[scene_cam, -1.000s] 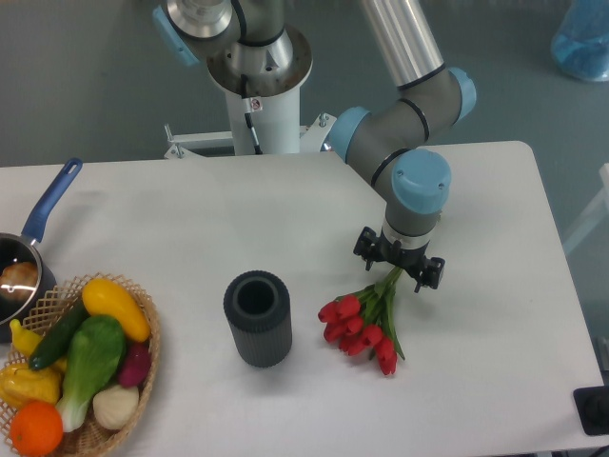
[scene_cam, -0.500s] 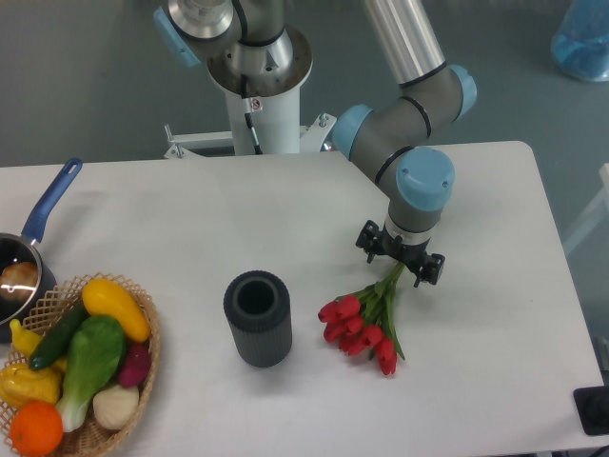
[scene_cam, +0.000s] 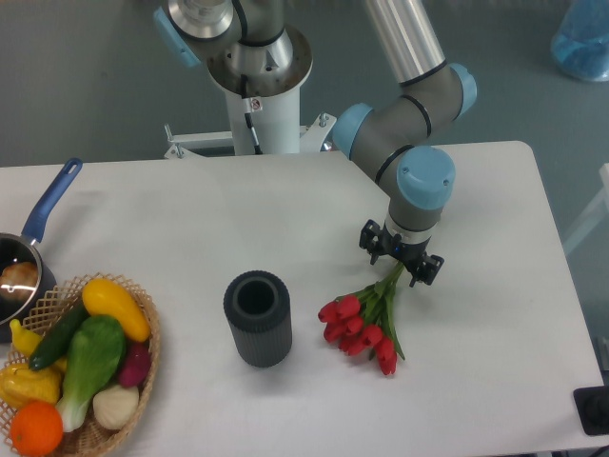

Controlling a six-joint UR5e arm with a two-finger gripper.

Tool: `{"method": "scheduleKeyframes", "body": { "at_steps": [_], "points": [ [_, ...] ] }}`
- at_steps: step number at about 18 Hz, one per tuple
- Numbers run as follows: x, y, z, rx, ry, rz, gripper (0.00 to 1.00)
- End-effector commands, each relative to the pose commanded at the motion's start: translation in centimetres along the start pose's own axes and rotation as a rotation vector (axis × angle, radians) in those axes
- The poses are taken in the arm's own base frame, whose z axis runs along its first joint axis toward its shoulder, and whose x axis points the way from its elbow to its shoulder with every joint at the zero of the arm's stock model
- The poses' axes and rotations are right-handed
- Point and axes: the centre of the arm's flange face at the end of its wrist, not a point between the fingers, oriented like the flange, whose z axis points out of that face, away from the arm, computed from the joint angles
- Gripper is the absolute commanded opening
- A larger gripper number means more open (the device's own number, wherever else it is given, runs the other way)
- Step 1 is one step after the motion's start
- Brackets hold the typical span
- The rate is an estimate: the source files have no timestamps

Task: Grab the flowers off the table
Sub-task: 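Position the gripper around the tulip stems and close it, then lift the gripped tulips up off the table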

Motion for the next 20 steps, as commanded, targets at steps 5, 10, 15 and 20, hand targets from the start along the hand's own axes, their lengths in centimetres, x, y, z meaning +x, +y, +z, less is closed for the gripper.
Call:
{"method": "scheduleKeyframes", "body": {
  "at_steps": [5,10,15,20],
  "points": [
    [0.1,0.0,0.0,-0.001,0.004,-0.011,0.47],
    [0.1,0.0,0.0,-0.002,0.006,-0.017,0.3],
    [0.0,-0.1,-0.1,-0.001,0.003,-0.015,0.26],
    [-0.9,-0.2,-1.5,0.009,-0.026,-0.023,0.21]
  ]
}}
